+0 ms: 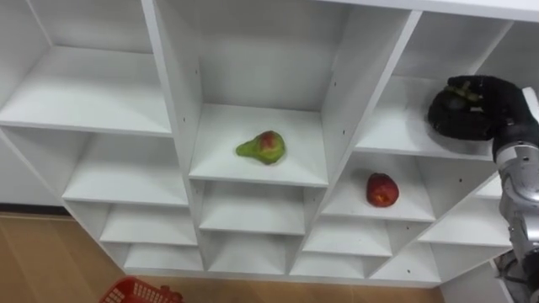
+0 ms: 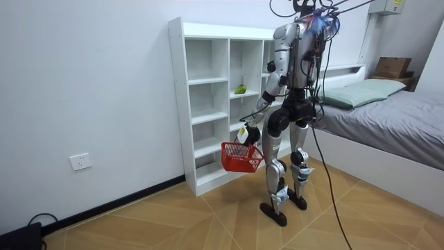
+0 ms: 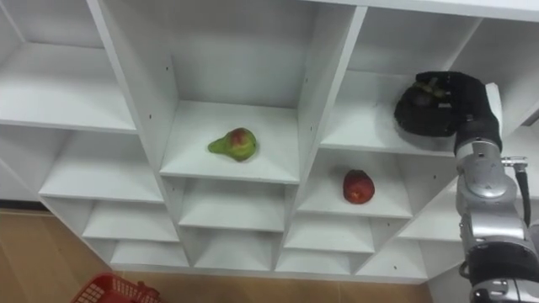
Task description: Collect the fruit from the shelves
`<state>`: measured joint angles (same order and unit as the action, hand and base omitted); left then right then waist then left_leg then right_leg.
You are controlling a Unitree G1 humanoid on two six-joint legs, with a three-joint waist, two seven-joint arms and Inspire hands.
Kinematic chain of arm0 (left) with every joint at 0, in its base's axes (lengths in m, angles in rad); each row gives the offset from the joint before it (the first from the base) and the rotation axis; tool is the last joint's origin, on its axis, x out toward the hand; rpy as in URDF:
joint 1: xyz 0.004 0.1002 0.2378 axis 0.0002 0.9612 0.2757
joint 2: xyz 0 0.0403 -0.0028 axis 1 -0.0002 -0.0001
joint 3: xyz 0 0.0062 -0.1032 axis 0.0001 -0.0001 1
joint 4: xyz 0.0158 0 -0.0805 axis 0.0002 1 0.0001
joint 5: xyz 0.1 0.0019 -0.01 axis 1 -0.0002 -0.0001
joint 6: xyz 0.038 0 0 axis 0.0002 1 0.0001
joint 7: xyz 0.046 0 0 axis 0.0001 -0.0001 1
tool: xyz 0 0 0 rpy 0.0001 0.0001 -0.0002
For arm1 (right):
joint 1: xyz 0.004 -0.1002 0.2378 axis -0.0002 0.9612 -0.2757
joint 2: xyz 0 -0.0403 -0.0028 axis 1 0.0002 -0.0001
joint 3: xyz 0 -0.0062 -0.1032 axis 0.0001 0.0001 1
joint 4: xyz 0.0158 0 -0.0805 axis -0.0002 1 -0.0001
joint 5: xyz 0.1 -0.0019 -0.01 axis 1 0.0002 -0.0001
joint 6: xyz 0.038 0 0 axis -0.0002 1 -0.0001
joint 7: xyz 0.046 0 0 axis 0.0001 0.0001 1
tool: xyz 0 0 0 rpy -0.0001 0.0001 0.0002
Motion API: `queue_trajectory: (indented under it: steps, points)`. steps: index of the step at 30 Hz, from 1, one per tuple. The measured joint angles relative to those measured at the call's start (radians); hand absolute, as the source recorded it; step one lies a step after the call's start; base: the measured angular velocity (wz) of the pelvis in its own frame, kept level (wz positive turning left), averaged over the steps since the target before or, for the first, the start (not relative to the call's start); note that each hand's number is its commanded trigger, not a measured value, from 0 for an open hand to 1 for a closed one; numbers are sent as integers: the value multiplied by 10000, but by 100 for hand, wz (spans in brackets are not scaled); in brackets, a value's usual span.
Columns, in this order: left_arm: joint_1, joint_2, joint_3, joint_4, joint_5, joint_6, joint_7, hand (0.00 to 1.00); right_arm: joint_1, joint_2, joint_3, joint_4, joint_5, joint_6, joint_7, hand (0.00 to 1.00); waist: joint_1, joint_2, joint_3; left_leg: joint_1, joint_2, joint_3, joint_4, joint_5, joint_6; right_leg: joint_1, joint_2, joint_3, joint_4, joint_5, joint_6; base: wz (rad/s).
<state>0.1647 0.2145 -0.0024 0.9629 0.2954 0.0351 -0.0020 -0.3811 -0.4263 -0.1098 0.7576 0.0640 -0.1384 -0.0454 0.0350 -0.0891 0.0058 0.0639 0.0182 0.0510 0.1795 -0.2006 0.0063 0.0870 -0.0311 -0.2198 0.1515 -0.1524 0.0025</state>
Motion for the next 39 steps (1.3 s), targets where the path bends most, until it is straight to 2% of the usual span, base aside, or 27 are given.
queue_trajectory:
  steps: [7,10,14,16,23,27,31,35,39]
  points:
    - [3,0,-3,4,-24,2,-3,100,-19,10,24,72,-33,15,0,100,8,3,-15,9,1,1,14,0,0,19,0,2,2,0,0,0]
    - [6,2,-18,3,-82,2,-13,100,-16,12,95,59,-387,29,0,100,4,-22,-60,14,2,2,23,1,-1,25,-1,2,5,0,0,0]
    - [-17,18,-128,-1,-92,0,-61,100,16,61,333,-305,-688,336,20,100,-15,-35,-87,47,5,21,38,1,-1,15,1,24,13,0,0,0]
    - [-75,18,-128,-1,-105,0,-72,100,280,118,397,-846,-714,377,-17,100,-30,-41,-91,19,8,16,36,0,-1,-18,2,30,13,0,0,0]
    - [-119,15,-82,-415,-71,-23,-89,100,2184,355,609,-4228,-703,670,267,100,-20,97,-116,-13,21,193,-95,4,-5,-137,18,186,16,0,0,-5]
    - [-128,28,-84,-627,-94,-316,5,100,3080,392,827,-5684,-730,689,501,100,-78,104,-109,-4,19,303,-135,6,-2,-219,10,284,25,0,1,-9]
    - [-175,0,-87,-639,-90,-450,185,100,3664,396,903,-6893,-701,724,604,100,-90,104,-99,-34,37,451,-153,6,-2,-358,34,448,39,0,0,-11]
    - [-169,-6,-70,-638,-84,-449,196,100,4113,423,894,-7923,-702,746,1036,100,-191,204,-36,-30,41,525,-197,3,-1,-378,45,547,38,1,0,-6]
    - [-119,-6,-108,-619,-117,-443,134,100,4390,430,896,-8440,-553,875,1712,100,-270,289,-67,-29,59,627,-268,4,-1,-556,69,674,166,1,-1,-7]
